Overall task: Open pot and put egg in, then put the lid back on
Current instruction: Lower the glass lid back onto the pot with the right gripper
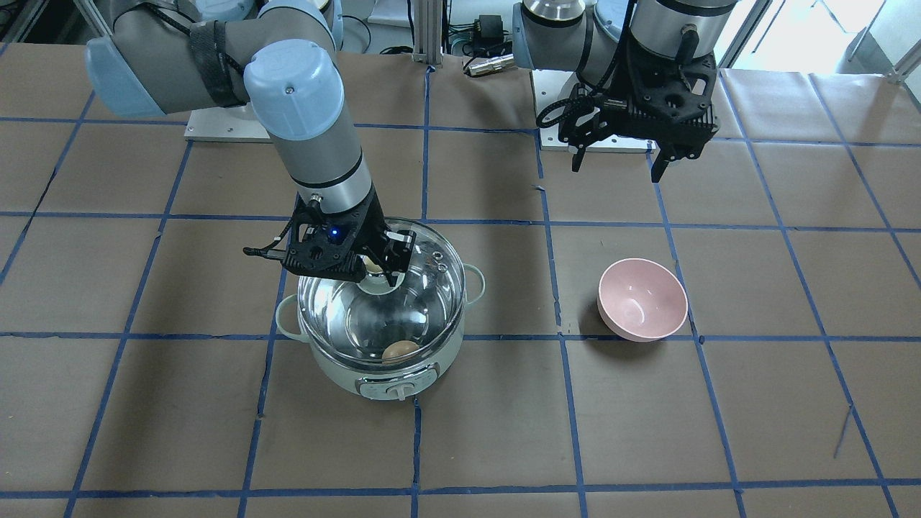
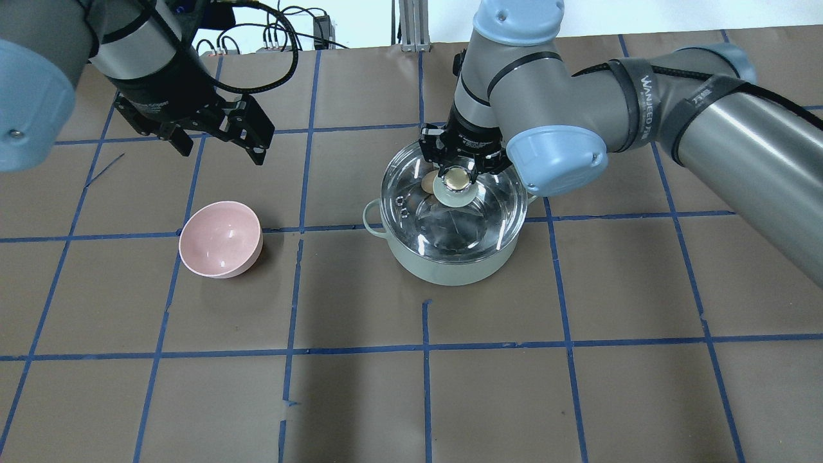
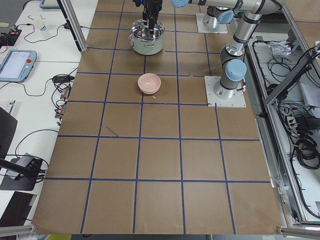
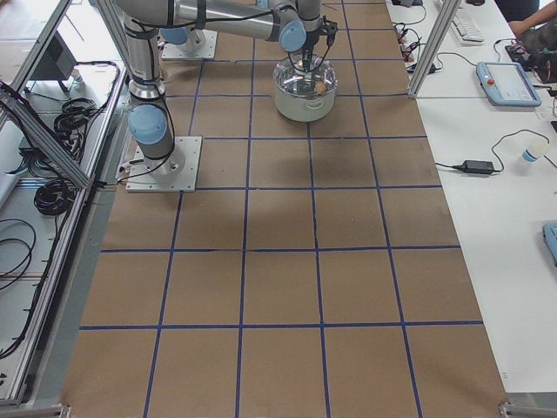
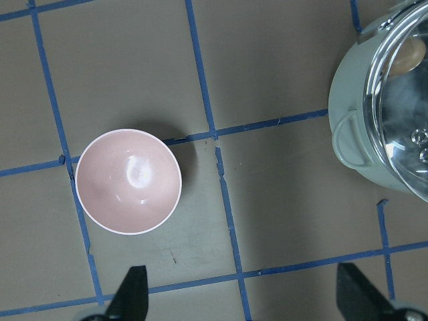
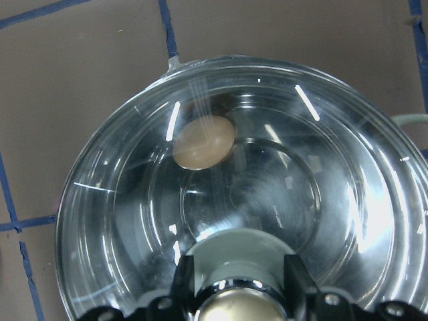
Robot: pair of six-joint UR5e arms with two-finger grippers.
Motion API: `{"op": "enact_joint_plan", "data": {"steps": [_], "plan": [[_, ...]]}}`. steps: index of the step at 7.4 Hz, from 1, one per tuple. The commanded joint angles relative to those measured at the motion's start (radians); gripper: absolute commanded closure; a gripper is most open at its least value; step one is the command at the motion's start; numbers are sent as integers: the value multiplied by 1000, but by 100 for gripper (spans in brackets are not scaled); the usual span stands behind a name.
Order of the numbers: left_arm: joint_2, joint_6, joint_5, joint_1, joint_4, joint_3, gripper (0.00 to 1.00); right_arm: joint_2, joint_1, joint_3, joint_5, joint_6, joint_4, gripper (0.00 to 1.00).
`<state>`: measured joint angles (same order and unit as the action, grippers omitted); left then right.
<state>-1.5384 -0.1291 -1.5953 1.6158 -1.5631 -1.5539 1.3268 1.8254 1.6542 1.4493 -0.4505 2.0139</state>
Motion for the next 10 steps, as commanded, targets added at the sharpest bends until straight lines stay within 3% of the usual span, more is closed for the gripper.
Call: {"op": "enact_joint_plan", "data": {"steps": [1, 4, 6, 10], "plan": [[0, -6, 0, -4, 5, -2, 0, -3, 0, -5, -1, 1, 0, 62], [0, -12, 1, -1, 6, 0, 0, -6, 0, -5, -1, 6, 0, 62], [-2, -20, 55, -10, 9, 0, 0, -11, 0, -5, -1, 4, 9, 58], [0, -24, 48, -10, 8, -2, 0, -11, 0, -5, 0, 3, 12, 29]]}}
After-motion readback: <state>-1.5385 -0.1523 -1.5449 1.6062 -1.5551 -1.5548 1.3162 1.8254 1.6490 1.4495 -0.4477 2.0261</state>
